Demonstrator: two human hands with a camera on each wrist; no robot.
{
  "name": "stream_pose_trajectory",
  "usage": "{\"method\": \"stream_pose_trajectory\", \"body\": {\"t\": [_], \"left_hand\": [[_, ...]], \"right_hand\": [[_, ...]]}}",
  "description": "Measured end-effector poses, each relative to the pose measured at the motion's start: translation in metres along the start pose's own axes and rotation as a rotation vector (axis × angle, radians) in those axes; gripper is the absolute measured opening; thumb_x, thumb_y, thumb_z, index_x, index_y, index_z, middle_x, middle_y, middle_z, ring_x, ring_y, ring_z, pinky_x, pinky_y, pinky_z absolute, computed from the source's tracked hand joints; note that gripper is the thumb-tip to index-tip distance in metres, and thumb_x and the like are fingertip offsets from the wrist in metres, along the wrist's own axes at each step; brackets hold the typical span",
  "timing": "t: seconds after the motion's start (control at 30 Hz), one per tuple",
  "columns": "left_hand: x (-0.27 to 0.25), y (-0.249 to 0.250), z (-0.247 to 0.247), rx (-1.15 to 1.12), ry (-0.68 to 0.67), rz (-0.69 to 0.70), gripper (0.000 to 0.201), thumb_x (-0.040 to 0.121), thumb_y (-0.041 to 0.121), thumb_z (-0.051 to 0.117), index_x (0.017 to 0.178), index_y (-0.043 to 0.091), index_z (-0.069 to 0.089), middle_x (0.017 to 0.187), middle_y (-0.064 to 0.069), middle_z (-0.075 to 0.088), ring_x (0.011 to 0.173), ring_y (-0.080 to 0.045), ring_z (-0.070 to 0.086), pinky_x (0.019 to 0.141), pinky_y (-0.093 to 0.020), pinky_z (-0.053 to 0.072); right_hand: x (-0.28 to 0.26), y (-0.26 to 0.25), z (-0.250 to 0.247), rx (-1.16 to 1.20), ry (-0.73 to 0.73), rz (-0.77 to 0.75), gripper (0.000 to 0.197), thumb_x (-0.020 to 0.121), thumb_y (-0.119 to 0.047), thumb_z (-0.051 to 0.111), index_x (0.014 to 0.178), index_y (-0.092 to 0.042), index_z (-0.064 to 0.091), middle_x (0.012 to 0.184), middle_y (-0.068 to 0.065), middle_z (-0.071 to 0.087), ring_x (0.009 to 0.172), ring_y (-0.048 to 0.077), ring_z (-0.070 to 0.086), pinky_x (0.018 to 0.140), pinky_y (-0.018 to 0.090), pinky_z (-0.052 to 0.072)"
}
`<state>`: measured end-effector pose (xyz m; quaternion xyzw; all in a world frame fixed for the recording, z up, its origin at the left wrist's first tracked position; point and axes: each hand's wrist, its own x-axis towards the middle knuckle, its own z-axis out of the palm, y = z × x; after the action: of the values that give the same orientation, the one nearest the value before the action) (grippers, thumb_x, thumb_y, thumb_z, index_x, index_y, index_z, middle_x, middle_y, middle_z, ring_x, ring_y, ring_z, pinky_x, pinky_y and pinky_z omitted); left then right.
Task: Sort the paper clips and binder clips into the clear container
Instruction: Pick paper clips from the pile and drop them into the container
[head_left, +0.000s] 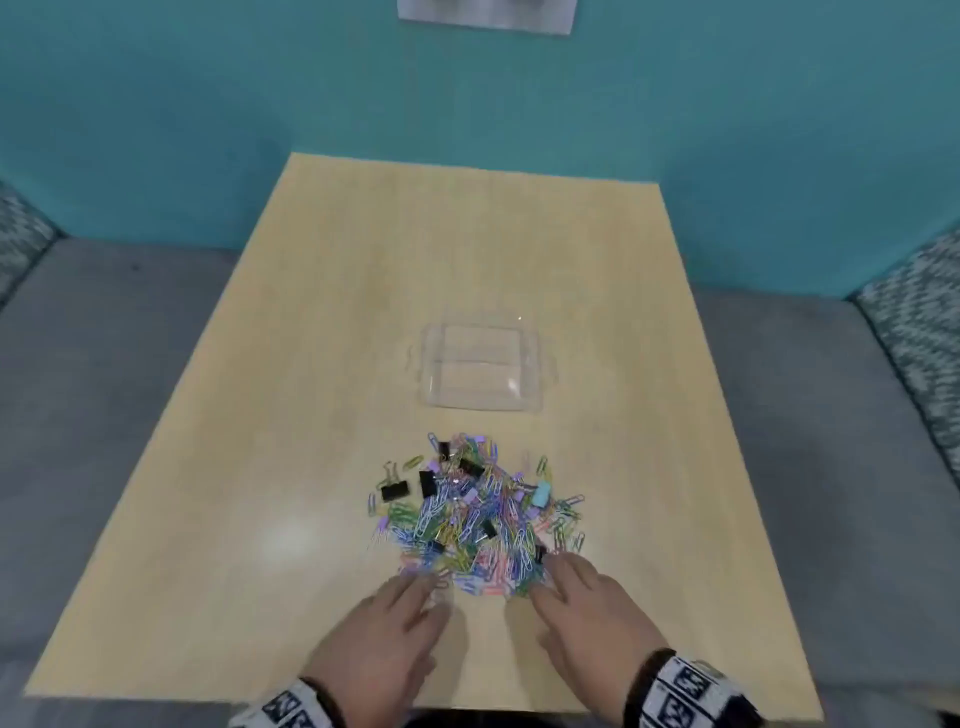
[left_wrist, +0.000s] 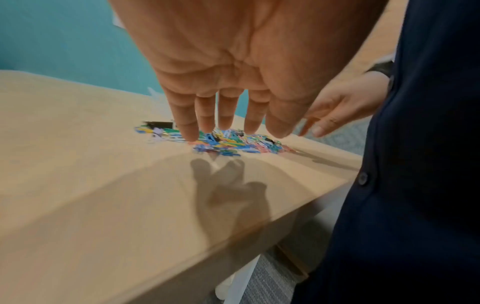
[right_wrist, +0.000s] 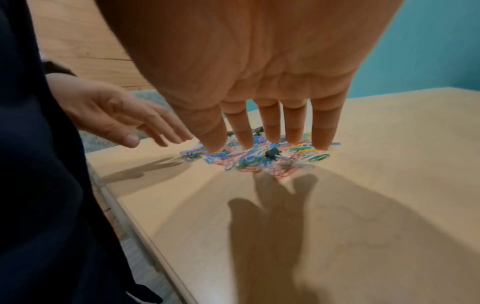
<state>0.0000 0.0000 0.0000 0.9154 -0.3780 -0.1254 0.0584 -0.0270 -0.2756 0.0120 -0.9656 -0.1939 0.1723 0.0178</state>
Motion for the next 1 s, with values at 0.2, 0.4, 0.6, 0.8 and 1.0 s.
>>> {"method": "stream_pose_trajectory", "body": {"t": [0.2, 0.4, 0.6, 0.8, 1.0], "left_hand": [[0.024, 0.023, 0.020, 0.015, -0.048, -0.004, 0.063, 0.068, 0.044, 0.067, 0.122, 0.015, 0.054, 0.132, -0.012, 0.055, 0.118, -0.032, 0.054, 0.086, -0.044, 0.053], [0.030, 0.024, 0.017, 0.001, -0.042, -0.088, 0.064, 0.068, 0.042, 0.071, 0.123, 0.015, 0.054, 0.133, -0.013, 0.053, 0.122, -0.035, 0.050, 0.091, -0.044, 0.049], [0.026, 0.022, 0.016, 0.027, -0.053, -0.079, 0.063, 0.069, 0.044, 0.071, 0.123, 0.017, 0.054, 0.137, -0.014, 0.049, 0.126, -0.035, 0.045, 0.094, -0.047, 0.047], [0.024, 0.022, 0.013, 0.030, -0.015, -0.099, 0.063, 0.073, 0.039, 0.068, 0.129, 0.016, 0.050, 0.142, -0.015, 0.043, 0.128, -0.036, 0.041, 0.094, -0.046, 0.046], [0.038, 0.026, 0.020, 0.015, -0.026, -0.132, 0.073, 0.068, 0.041, 0.073, 0.133, 0.015, 0.049, 0.148, -0.017, 0.035, 0.133, -0.037, 0.036, 0.095, -0.048, 0.045]], "right_hand": [[0.017, -0.021, 0.005, 0.011, 0.050, -0.003, 0.055, 0.063, -0.032, 0.072, 0.113, -0.016, 0.056, 0.120, 0.010, 0.057, 0.110, 0.034, 0.055, 0.073, 0.042, 0.055], [0.030, -0.023, 0.005, 0.020, 0.030, -0.013, 0.060, 0.067, -0.031, 0.070, 0.122, -0.015, 0.055, 0.130, 0.013, 0.054, 0.119, 0.037, 0.051, 0.085, 0.047, 0.052], [0.019, -0.007, 0.013, 0.021, -0.005, 0.013, 0.057, 0.064, -0.028, 0.071, 0.118, -0.015, 0.055, 0.128, 0.012, 0.053, 0.117, 0.037, 0.051, 0.084, 0.046, 0.052], [0.021, -0.005, 0.008, 0.042, 0.028, -0.059, 0.056, 0.073, -0.026, 0.062, 0.126, -0.012, 0.049, 0.131, 0.011, 0.050, 0.124, 0.035, 0.045, 0.094, 0.044, 0.047], [0.046, -0.017, 0.006, 0.033, 0.030, -0.031, 0.070, 0.075, -0.030, 0.064, 0.137, -0.007, 0.041, 0.144, 0.018, 0.040, 0.131, 0.037, 0.039, 0.094, 0.048, 0.047]]}}
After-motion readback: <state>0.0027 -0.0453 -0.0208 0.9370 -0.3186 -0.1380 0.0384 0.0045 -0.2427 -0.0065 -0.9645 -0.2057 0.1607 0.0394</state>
